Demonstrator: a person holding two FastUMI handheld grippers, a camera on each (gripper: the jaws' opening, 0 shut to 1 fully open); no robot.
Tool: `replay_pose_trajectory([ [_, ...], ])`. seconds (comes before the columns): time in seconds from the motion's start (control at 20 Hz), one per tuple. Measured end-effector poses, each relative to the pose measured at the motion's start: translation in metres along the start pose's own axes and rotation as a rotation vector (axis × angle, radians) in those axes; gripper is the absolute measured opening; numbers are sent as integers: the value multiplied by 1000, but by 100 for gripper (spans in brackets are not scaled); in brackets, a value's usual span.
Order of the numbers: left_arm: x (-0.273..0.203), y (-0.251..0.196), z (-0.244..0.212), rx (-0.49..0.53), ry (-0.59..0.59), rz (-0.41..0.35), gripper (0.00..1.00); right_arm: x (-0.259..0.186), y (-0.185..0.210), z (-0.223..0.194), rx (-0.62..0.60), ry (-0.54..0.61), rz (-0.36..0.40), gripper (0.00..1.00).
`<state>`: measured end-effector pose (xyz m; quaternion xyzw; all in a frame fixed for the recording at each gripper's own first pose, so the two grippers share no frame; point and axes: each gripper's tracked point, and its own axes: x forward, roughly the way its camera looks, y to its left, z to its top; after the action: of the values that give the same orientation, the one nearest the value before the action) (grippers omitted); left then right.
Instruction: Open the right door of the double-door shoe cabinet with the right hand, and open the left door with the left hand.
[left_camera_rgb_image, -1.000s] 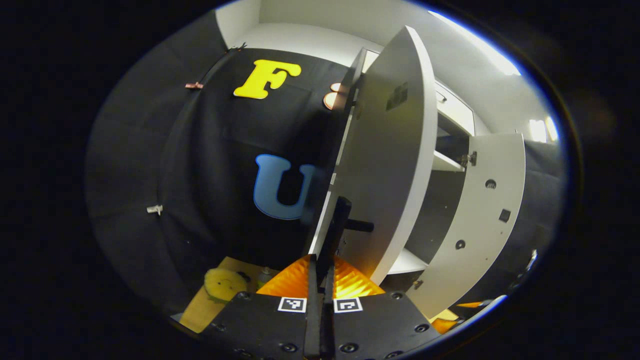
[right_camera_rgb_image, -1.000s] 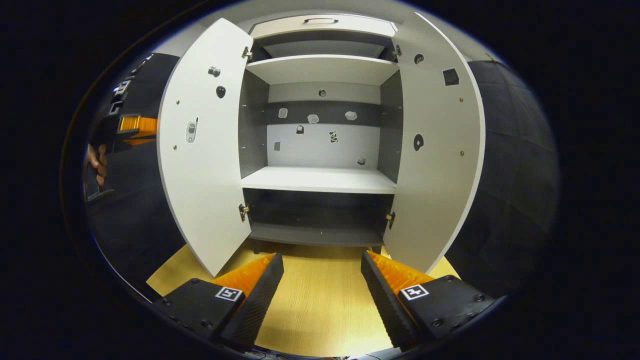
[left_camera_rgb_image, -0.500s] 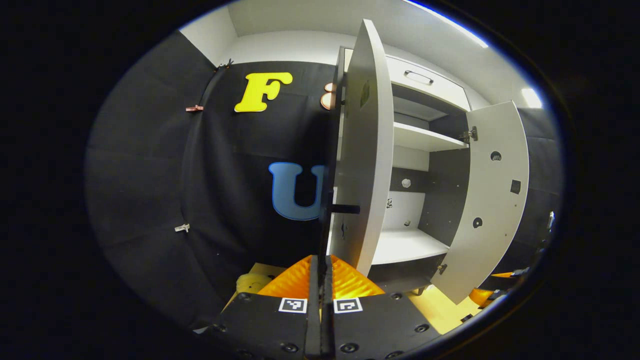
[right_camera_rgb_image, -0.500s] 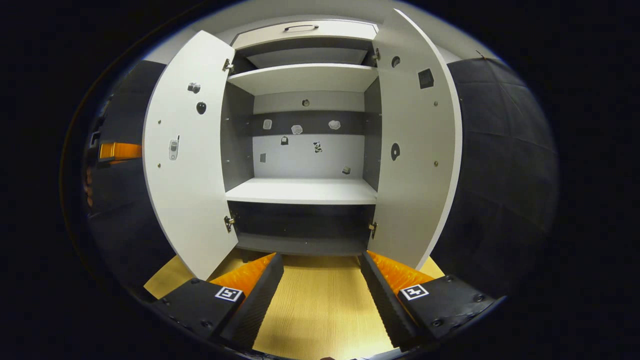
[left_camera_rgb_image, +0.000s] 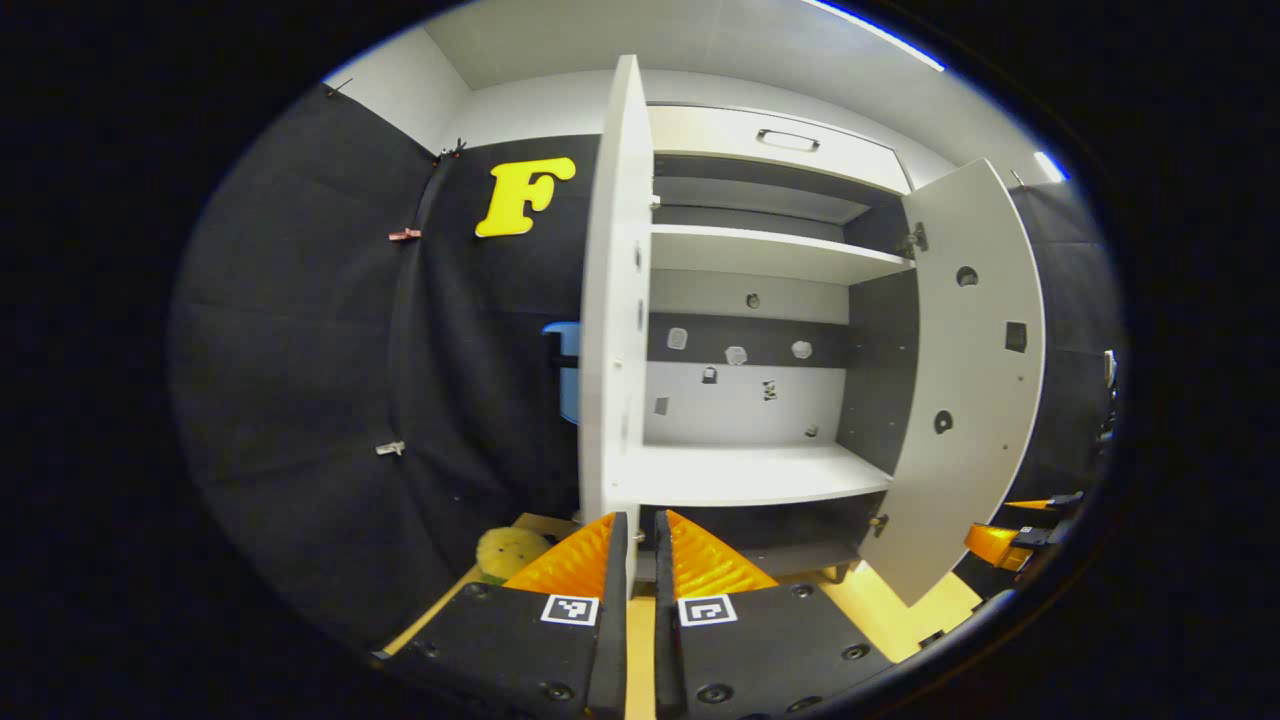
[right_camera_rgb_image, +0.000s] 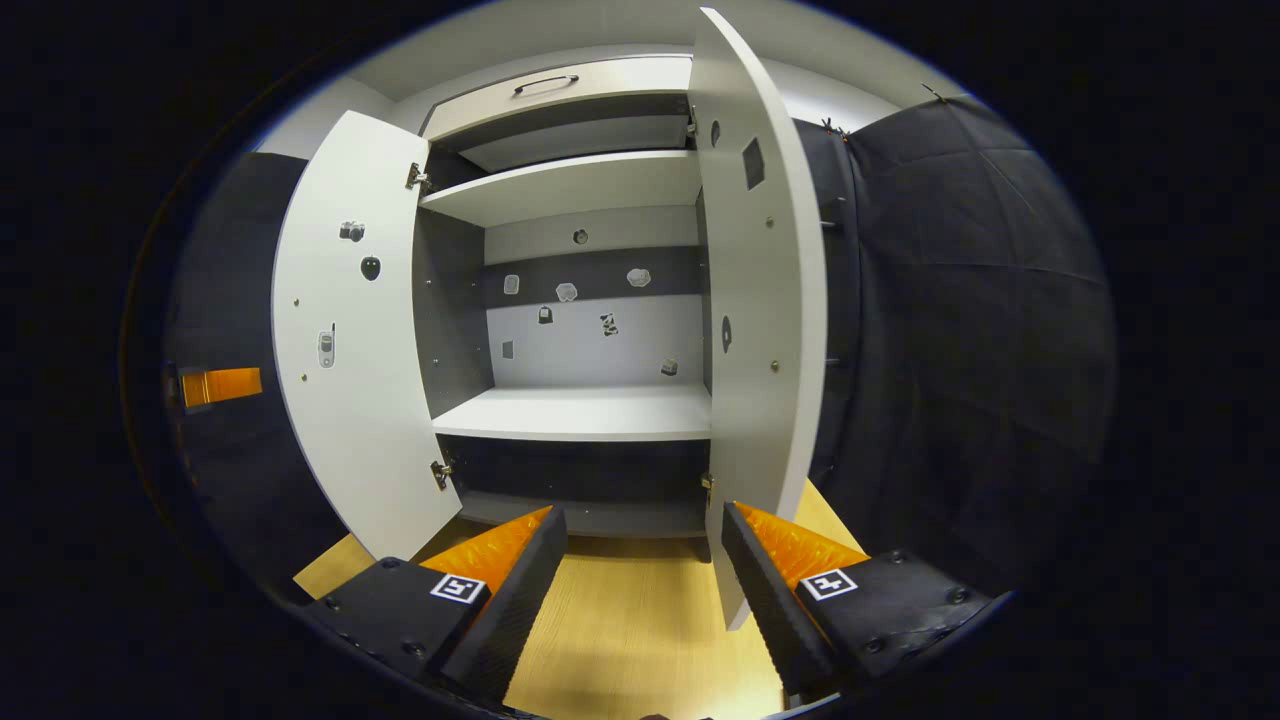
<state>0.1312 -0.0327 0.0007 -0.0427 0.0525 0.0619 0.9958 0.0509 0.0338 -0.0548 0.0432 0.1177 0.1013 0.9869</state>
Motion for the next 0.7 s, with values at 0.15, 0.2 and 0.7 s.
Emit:
replay_pose_trajectory([
  [0.15,-7,-36,-2,-59,-24,-7,29,-7,-15,3,-14,-11,36,98],
  [0.2,-9,-47,-1,-64,-34,-10,42,-9,-18,5,-18,-13,50,98],
  [0.7,-34,-70,3,37,-77,-5,97,-20,-35,38,23,-108,4,98],
])
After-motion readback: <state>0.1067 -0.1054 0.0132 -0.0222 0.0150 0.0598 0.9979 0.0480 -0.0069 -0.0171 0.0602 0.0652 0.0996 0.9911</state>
